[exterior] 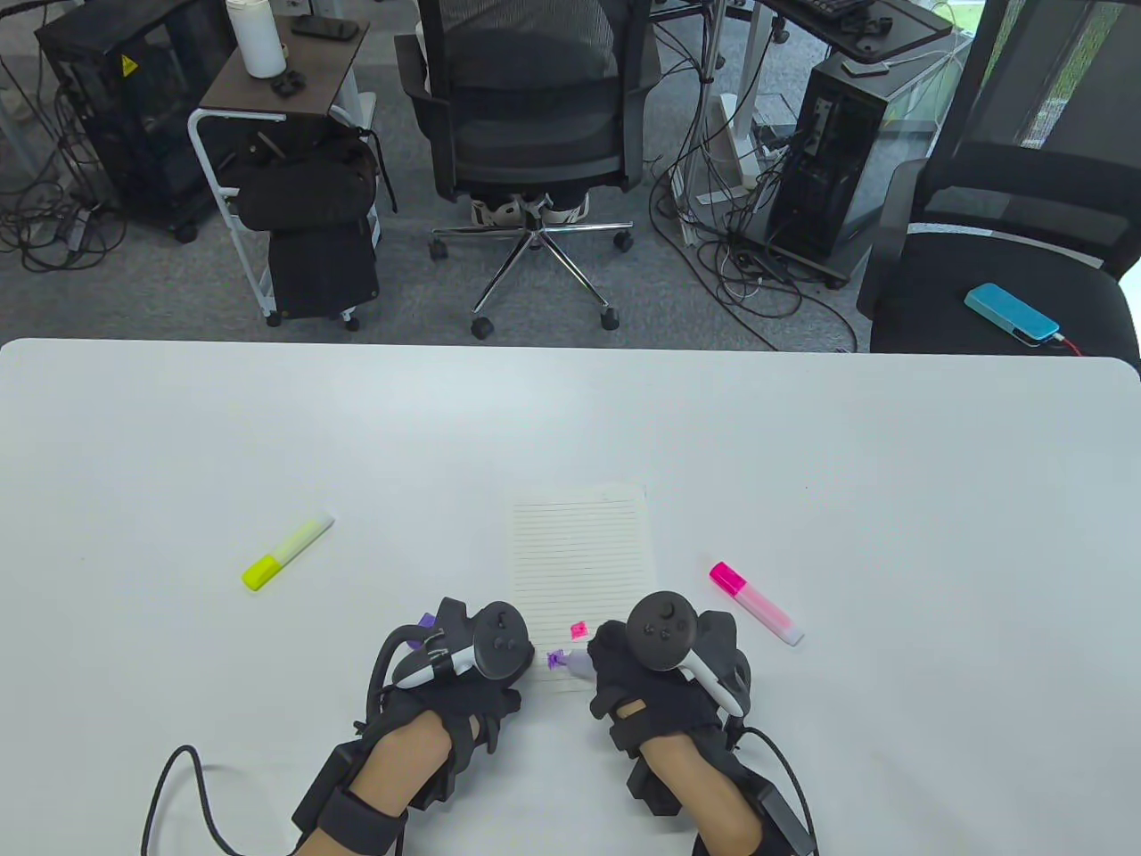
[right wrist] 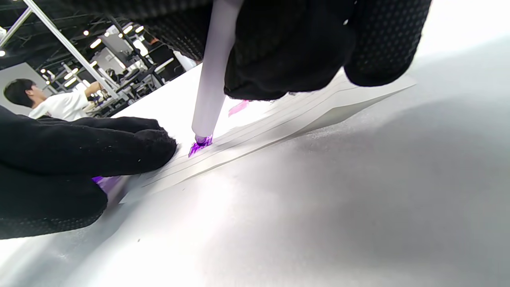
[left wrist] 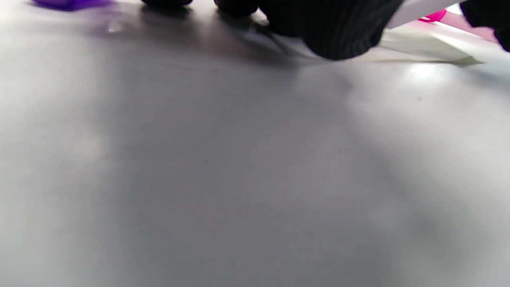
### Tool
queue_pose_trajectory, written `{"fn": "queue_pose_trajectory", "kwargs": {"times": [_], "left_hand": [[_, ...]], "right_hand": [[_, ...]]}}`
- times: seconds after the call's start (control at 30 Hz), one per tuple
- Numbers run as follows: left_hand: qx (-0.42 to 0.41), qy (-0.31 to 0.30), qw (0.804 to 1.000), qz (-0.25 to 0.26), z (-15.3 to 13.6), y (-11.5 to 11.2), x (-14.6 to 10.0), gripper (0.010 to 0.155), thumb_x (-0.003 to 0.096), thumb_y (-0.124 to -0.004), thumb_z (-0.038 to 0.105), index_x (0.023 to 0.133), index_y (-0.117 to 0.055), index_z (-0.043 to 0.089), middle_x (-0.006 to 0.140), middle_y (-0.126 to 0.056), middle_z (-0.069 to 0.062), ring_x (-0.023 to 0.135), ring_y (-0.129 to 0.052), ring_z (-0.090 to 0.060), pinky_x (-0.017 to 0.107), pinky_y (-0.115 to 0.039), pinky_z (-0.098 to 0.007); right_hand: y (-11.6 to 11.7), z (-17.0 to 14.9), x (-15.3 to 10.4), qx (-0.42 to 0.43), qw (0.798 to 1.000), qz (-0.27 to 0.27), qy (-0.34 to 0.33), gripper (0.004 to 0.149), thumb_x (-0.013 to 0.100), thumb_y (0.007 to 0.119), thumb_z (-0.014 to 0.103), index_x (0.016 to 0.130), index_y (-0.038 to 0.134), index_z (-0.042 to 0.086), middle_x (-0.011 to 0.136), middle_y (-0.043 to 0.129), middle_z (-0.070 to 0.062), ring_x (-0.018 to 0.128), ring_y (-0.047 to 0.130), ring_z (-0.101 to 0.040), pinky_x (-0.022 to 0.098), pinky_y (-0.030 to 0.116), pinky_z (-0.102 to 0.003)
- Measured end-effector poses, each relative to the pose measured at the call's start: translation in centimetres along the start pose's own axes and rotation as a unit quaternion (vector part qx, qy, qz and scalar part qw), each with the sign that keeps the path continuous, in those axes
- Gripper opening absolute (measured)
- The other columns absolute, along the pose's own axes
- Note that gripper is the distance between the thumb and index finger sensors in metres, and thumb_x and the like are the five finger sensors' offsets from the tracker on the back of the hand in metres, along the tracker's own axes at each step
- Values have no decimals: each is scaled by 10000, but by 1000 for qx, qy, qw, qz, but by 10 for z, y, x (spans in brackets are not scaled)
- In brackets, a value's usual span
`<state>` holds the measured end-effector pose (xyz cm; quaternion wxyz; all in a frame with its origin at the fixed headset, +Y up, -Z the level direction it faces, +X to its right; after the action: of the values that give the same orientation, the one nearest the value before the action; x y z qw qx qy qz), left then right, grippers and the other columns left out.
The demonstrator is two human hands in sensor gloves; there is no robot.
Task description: Apply highlighter ink on paper
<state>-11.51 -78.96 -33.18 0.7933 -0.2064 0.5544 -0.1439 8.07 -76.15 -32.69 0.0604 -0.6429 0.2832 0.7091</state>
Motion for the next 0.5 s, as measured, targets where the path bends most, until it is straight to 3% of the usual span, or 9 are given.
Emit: {"fn": "queue_pose_trajectory", "kwargs": {"times": [0.1, 0.23, 0.4, 0.5], "left_hand": [[0, 0, 1000, 0, 0, 0, 0, 639, 434, -754, 446, 1032, -562, 322, 1154, -396, 29, 1041, -451, -446, 728, -387, -657], [0, 0, 1000, 0, 0, 0, 0, 639, 433, -756, 444, 1031, -563, 323, 1153, -397, 29, 1041, -452, -446, 727, -387, -658], [0, 0, 1000, 0, 0, 0, 0, 639, 434, -755, 445, 1031, -563, 322, 1154, -396, 30, 1042, -451, -446, 728, -386, -658], [0, 0, 1000, 0, 0, 0, 0, 640, 434, -755, 446, 1032, -562, 322, 1154, -396, 29, 1041, -451, -448, 728, -387, -658]], "right_hand": [[0, 1, 0, -2, 1000, 12, 0, 392, 639, 719, 358, 951, 756, 124, 645, 940, -128, 332, 937, -272, 517, 768, -545], [-1, 0, 1, -3, 1000, -19, -2, 394, 641, 713, 361, 958, 750, 130, 657, 933, -129, 344, 936, -272, 522, 763, -546], [0, 0, 0, -1, 1000, 21, 1, 391, 636, 722, 358, 945, 762, 121, 638, 943, -129, 326, 938, -270, 514, 770, -544], [-2, 0, 0, -3, 1000, -4, -1, 391, 639, 717, 360, 951, 757, 128, 650, 937, -128, 339, 936, -272, 521, 765, -545]]}}
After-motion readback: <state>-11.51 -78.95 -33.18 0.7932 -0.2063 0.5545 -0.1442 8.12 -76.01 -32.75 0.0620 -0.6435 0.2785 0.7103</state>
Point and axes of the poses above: the tracker on the back of each hand, its own z axis roughly to the thumb side, its own x axis roughly from the wrist to the fingertips, y = z × x, the point moved 4 cm from there along x, roughly from the wrist to the fingertips
